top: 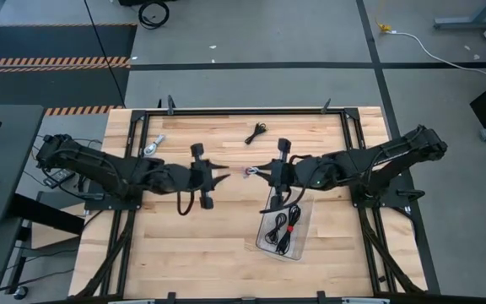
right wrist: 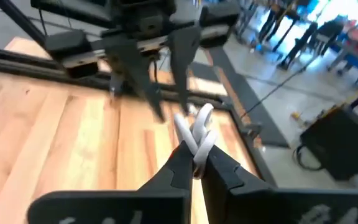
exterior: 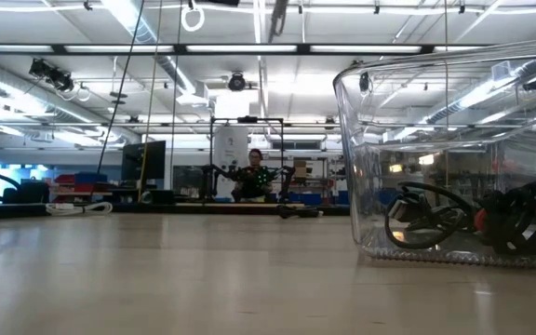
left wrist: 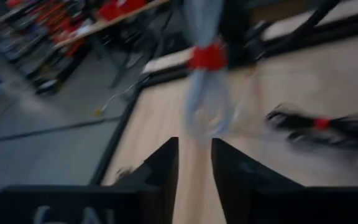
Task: Pick and place USB-C Cables
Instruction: Put the right white USB charger cable into the transparent bin
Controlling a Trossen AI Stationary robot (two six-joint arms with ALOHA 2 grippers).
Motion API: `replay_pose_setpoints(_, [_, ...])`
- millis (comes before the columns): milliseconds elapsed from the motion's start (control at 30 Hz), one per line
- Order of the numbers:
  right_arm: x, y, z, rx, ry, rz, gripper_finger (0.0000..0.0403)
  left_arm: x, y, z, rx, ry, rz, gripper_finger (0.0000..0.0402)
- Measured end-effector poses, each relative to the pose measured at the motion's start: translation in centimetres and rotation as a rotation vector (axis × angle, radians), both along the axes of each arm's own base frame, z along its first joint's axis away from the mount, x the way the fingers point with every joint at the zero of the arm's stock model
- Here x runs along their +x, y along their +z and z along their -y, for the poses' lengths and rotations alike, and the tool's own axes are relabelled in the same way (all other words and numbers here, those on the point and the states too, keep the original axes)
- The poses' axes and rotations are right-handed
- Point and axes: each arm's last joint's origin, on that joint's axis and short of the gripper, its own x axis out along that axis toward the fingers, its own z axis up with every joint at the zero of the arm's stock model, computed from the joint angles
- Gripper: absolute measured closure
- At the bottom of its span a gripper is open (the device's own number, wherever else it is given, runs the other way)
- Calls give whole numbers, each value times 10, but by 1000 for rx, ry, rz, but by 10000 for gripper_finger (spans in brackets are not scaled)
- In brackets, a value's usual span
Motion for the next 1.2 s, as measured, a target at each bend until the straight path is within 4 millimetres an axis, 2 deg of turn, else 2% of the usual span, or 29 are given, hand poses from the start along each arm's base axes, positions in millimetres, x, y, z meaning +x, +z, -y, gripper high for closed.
replay_pose_setpoints(133, [-3,-7,0,84,-8,-58,379,-2,-6,-6,41,66,-63,267])
replay_pose_setpoints(300, [-12,-22,-7,300,57,-216,387,-3,-9,-19,33,144,-93,246])
replay_pose_setpoints(500, [-26,-33,-24,520,120,-394,380,-2,-10,-25,4,182,-85,247])
replay_pose_setpoints(800, [-36,-43,-32,612,26,-473,384,-2,-10,-25,4,182,-84,250])
replay_pose_setpoints(967, [-37,-65,-31,682,-59,-489,360,-2,-10,-25,4,181,-84,251])
replay_pose_setpoints(1200, [-38,-102,-31,849,-154,-473,357,-2,-10,-25,4,181,-83,251])
